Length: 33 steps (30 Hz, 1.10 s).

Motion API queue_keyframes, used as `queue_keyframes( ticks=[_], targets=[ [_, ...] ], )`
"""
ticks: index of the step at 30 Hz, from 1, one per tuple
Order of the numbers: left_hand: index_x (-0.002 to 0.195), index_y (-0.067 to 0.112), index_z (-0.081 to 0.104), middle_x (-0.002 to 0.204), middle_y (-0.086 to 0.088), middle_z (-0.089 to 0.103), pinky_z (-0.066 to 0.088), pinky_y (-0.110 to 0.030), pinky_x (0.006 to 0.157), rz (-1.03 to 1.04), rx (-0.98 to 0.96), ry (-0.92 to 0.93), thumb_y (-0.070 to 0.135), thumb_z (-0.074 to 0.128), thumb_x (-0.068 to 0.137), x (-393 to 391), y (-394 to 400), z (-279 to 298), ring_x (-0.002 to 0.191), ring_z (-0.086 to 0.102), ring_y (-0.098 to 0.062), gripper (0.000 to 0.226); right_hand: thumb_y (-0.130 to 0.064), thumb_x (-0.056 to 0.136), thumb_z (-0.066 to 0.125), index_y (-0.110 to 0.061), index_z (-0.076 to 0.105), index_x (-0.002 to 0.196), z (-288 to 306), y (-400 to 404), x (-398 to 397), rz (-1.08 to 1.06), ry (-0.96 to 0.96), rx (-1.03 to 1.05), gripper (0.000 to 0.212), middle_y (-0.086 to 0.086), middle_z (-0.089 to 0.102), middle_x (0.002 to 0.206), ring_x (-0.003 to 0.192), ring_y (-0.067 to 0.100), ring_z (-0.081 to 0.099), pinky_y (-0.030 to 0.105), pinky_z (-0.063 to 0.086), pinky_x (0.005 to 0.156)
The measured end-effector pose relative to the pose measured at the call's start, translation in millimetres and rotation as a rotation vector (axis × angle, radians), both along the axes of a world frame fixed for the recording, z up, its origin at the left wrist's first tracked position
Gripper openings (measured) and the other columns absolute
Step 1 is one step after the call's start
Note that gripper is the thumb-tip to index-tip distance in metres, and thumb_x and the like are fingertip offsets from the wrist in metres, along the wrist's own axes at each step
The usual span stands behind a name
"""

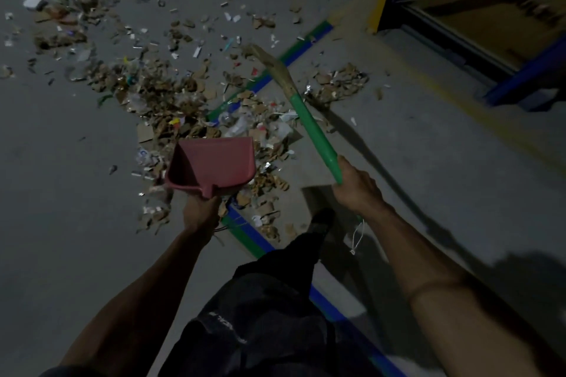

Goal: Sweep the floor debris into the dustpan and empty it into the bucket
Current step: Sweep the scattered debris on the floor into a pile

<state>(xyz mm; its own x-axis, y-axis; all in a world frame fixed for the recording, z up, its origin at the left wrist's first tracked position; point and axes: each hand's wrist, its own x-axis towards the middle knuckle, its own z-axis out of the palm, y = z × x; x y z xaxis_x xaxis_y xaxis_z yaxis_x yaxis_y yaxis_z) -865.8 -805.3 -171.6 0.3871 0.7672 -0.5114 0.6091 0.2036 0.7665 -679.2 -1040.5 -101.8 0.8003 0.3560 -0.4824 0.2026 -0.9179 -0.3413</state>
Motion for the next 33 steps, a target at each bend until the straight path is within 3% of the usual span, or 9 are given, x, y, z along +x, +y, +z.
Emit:
queue_keyframes(
  ticks=[4,7,9,16,20,24,26,29,33],
  targets=[
    [0.065,0.013,0.053,0.058,-0.011,0.054,0.043,-0.036,0.055,0.021,0.031,0.067,0.035,0.057,0.062,93.4,-13.6,-29.6,0.051,0.054,-0.025,0.022,-0.023,0.095,0.049,-0.030,0.017,0.154,-15.8,-12.2,102.4,-0.002,0.011,-0.005,0.067,0.018,0.055,0.131,0.108,0.035,0.057,0.031,0.043,0.079],
    [0.078,0.005,0.061,0.070,-0.023,0.065,0.052,-0.043,0.058,0.001,0.034,0.128,0.039,0.055,0.062,167.7,-17.9,-41.8,0.065,0.066,-0.034,0.038,-0.024,0.095,0.048,-0.032,0.018,0.153,-17.9,-14.7,187.5,-0.026,0.056,-0.012,0.065,0.015,0.054,0.132,0.108,0.035,0.057,0.040,0.051,0.088],
    [0.087,-0.002,0.060,0.078,-0.034,0.059,0.051,-0.048,0.054,0.020,-0.008,0.104,0.040,0.061,0.066,215.4,-21.2,-38.0,0.063,0.063,-0.039,0.047,-0.027,0.096,0.048,-0.032,0.018,0.154,-16.2,-15.3,241.5,-0.039,0.070,-0.027,0.065,0.015,0.053,0.133,0.109,0.036,0.058,0.041,0.052,0.090],
    [0.070,0.008,0.055,0.077,-0.026,0.061,0.053,-0.051,0.063,-0.006,0.055,0.148,0.033,0.060,0.072,369.5,-33.1,4.1,0.066,0.063,-0.032,0.026,-0.023,0.094,0.051,-0.028,0.038,0.142,-12.9,-16.9,395.6,-0.123,0.091,0.013,0.050,0.014,0.063,0.114,0.087,0.032,0.065,0.033,0.053,0.071],
    [0.071,0.005,0.062,0.070,-0.019,0.062,0.050,-0.039,0.060,0.004,0.051,0.212,0.036,0.055,0.070,449.6,-41.2,18.6,0.063,0.062,-0.030,0.032,-0.019,0.090,0.051,-0.026,0.047,0.130,-21.7,-19.8,479.8,-0.152,0.134,0.083,0.041,0.011,0.065,0.095,0.064,0.029,0.066,0.024,0.047,0.050],
    [0.070,0.003,0.057,0.047,-0.001,0.050,0.034,-0.018,0.030,0.110,0.038,0.190,0.010,0.060,0.083,531.1,-61.0,12.5,0.032,0.050,-0.004,0.014,-0.007,0.086,0.049,-0.029,0.044,0.140,-50.0,-30.1,572.7,-0.255,0.182,0.117,0.058,0.010,0.064,0.105,0.068,0.027,0.068,0.025,0.053,0.047],
    [0.067,0.004,0.055,0.056,-0.011,0.053,0.034,-0.018,0.030,0.143,0.023,0.204,0.006,0.057,0.083,569.4,-71.3,4.8,0.035,0.050,-0.012,0.016,-0.004,0.087,0.049,-0.026,0.046,0.139,-68.9,-34.7,619.8,-0.304,0.211,0.157,0.057,0.012,0.064,0.112,0.080,0.031,0.068,0.032,0.060,0.055],
    [0.072,0.003,0.057,0.062,-0.014,0.055,0.036,-0.018,0.031,0.176,0.000,0.241,0.010,0.058,0.084,621.6,-85.5,1.8,0.042,0.050,-0.019,0.014,0.000,0.089,0.048,-0.022,0.047,0.140,-91.5,-41.2,684.4,-0.394,0.277,0.200,0.056,0.012,0.063,0.107,0.078,0.030,0.067,0.038,0.061,0.063],
    [0.073,0.000,0.057,0.060,-0.018,0.056,0.031,-0.019,0.033,0.223,-0.038,0.251,0.010,0.060,0.082,685.8,-105.0,2.5,0.040,0.044,-0.020,0.013,0.003,0.093,0.048,-0.019,0.046,0.143,-114.9,-56.4,755.0,-0.628,0.408,0.248,0.055,0.009,0.058,0.109,0.065,0.026,0.063,0.035,0.057,0.054]
  ],
)
